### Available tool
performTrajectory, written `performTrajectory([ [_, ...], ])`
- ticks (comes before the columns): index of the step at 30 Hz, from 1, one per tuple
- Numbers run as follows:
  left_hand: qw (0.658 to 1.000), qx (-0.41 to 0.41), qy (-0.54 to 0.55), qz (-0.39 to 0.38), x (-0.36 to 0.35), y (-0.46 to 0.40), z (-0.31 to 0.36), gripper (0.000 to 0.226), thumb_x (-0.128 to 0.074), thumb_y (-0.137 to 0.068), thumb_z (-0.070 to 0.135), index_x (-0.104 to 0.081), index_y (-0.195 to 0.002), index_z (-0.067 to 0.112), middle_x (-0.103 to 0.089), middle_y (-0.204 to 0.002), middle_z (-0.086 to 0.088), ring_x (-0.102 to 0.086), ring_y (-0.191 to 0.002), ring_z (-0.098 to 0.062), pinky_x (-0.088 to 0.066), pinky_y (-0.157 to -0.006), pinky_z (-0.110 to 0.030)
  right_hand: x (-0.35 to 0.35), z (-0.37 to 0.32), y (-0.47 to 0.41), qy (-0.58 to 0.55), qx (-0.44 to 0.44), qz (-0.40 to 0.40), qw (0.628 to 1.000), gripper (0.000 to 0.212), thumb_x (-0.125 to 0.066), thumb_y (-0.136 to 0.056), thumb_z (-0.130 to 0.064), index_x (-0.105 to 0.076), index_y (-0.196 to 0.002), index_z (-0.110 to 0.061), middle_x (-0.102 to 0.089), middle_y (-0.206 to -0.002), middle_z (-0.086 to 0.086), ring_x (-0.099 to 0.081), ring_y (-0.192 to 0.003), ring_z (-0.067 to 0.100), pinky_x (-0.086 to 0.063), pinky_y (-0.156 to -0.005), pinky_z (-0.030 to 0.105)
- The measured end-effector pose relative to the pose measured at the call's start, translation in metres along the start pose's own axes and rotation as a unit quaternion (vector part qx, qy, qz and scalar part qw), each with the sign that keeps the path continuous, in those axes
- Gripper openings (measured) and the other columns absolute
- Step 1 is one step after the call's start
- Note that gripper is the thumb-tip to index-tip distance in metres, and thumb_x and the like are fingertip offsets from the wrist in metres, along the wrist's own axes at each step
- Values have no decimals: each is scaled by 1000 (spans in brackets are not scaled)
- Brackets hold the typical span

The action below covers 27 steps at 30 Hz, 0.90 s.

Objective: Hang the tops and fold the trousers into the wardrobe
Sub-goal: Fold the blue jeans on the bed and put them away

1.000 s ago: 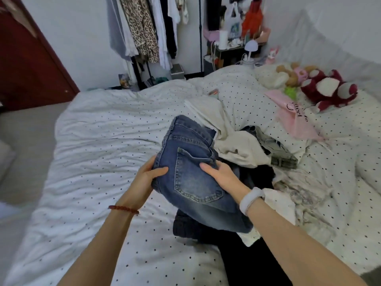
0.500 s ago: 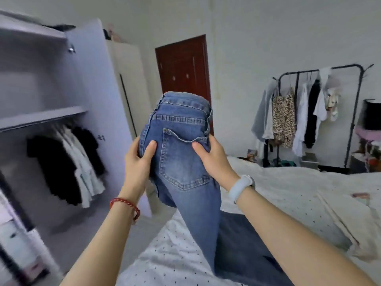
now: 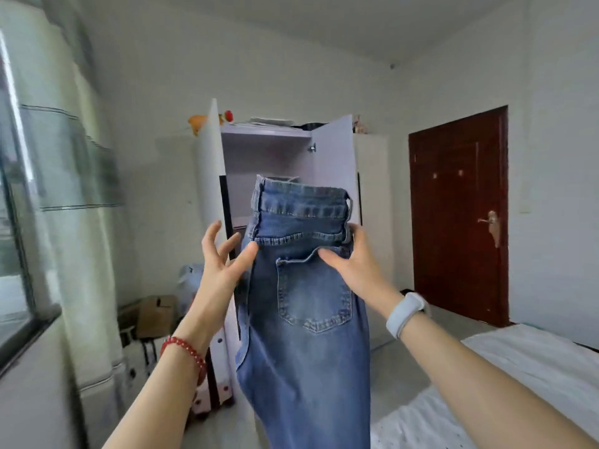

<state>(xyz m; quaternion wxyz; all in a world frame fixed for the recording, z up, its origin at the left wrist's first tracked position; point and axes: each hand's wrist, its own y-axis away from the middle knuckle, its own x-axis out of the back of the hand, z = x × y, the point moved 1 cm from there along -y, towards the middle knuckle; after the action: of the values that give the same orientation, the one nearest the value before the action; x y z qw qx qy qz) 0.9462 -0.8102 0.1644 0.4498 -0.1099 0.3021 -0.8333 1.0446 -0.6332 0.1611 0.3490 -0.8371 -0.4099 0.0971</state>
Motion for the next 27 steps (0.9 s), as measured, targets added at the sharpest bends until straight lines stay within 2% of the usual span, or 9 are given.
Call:
performTrajectory([
  [3, 997, -10, -75, -23, 7, 12, -7, 85, -65, -81, 28, -8, -145, 39, -31, -135, 22, -40, -120, 2, -33, -103, -23, -38, 26, 21, 28, -21, -46, 998, 39, -63, -87, -12, -35, -113, -20, -53, -107, -10, -54, -95, -3, -44, -86, 10],
  [5, 993, -17, -111, -47, 12, 21, -24, 61, -66, -83, 17, -36, -135, 27, -52, -126, 14, -54, -113, -5, -44, -95, -20, -61, 39, 39, 25, -26, -70, 997, 35, -62, -87, -12, -38, -110, -25, -56, -109, -11, -55, -99, -2, -43, -87, 13],
  [7, 997, 8, -79, 22, 27, 27, -39, 23, -63, -86, 12, -58, -108, 19, -68, -101, 2, -65, -95, -17, -54, -79, -23, -70, 48, 53, -30, -64, -120, 990, 32, -61, -88, -12, -44, -113, -24, -58, -113, -5, -57, -98, -2, -42, -84, 10],
  [10, 988, 81, 41, 122, 57, 31, -51, 8, -59, -89, 15, -63, -95, 19, -71, -85, 3, -67, -75, -13, -55, -63, -21, -67, 58, 62, -218, -180, -184, 941, 48, -61, -80, -39, -48, -125, -26, -58, -121, -5, -61, -99, 12, -50, -78, 22],
  [13, 988, 113, 65, 84, 67, 38, -61, 8, -57, -90, 16, -63, -96, 17, -73, -82, 3, -69, -73, -12, -56, -63, -24, -80, 68, 63, -221, -262, -238, 908, 73, -67, -70, -50, -40, -135, -31, -54, -132, -5, -58, -111, 18, -50, -92, 37],
  [17, 991, 53, -22, 118, 80, 40, -60, 13, -60, -88, 7, -63, -88, 19, -70, -79, 7, -64, -72, -4, -53, -70, -20, -125, 57, 58, -91, -215, -266, 935, 17, -63, -88, -17, -58, -100, -28, -63, -118, 2, -61, -105, 12, -46, -97, 28],
  [21, 966, -72, -107, 226, 122, 18, -19, 18, -61, -88, 8, -60, -86, 26, -64, -84, 6, -59, -78, -5, -48, -75, -21, -184, 13, 25, -131, -119, -184, 967, 21, -64, -86, -10, -49, -90, -24, -57, -90, -16, -53, -80, -10, -42, -66, 0],
  [25, 935, -180, -122, 280, 152, -19, 57, 13, -61, -89, 15, -58, -92, 27, -64, -89, 7, -61, -78, 1, -48, -73, -18, -229, -44, -25, -175, -16, -138, 975, 34, -67, -85, -19, -45, -110, -14, -58, -97, -9, -58, -93, 4, -46, -78, 10],
  [27, 926, -200, -122, 296, 162, -36, 85, 23, -62, -88, 20, -53, -109, 20, -63, -102, 1, -61, -91, -5, -48, -82, -24, -238, -71, -47, -211, 19, -128, 969, 35, -65, -86, -21, -46, -113, -8, -59, -101, -4, -56, -89, 0, -45, -71, 6],
])
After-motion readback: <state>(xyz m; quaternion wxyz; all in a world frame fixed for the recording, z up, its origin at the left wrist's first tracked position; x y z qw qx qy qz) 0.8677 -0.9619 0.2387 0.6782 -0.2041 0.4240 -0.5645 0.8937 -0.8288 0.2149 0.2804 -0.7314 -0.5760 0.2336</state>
